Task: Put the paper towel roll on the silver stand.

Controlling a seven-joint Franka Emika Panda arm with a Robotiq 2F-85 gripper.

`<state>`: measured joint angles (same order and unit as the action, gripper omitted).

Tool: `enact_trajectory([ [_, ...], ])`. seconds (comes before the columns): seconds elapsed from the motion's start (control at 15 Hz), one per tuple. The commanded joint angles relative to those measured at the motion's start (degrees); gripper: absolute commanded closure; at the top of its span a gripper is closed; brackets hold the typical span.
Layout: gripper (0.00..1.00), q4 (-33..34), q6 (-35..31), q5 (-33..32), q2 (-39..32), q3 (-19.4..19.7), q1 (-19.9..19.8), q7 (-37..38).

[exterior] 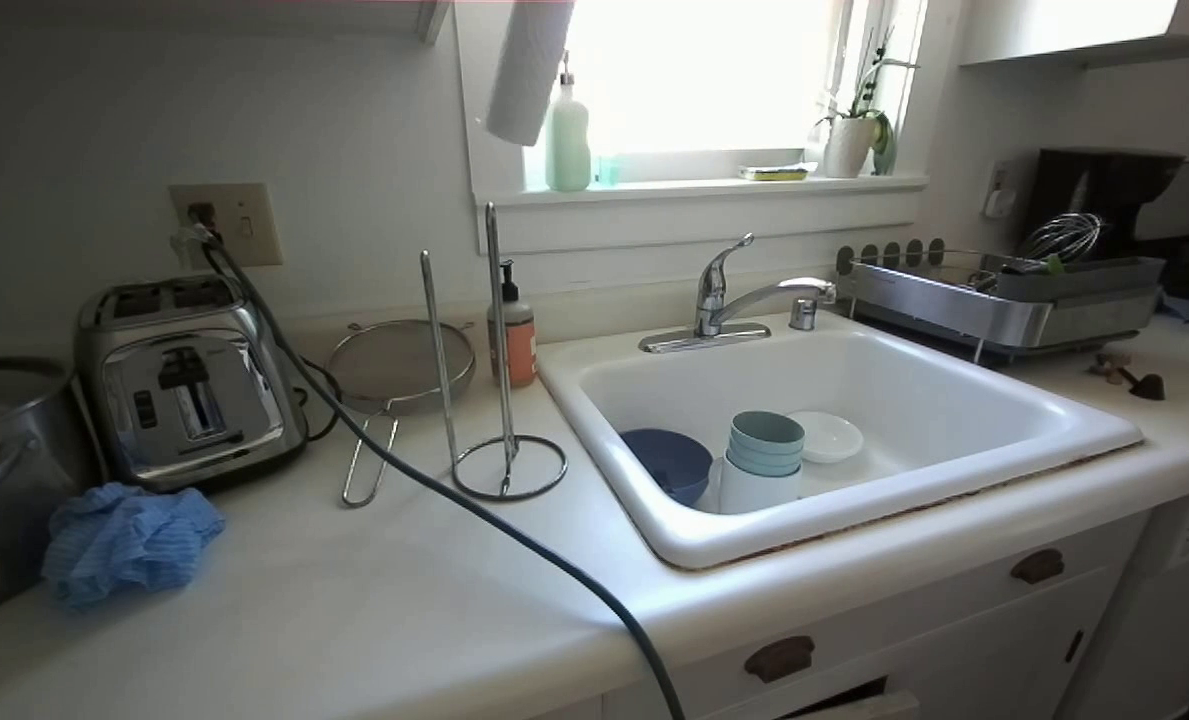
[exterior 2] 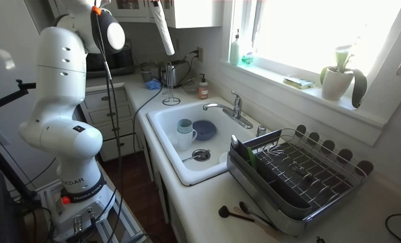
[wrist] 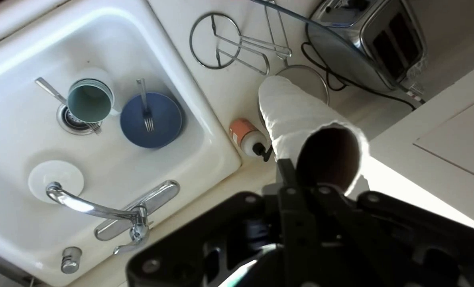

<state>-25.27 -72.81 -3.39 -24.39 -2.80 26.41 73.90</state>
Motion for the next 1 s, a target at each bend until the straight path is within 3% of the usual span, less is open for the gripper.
enact_trajectory([
  [0.0, 1.0, -0.19, -2.29, 0.47, -1.75, -0.79, -0.07, 3.05],
  [0.93, 1.0, -1.22, 2.92, 4.56, -2.66, -2.18, -1.4, 5.71],
])
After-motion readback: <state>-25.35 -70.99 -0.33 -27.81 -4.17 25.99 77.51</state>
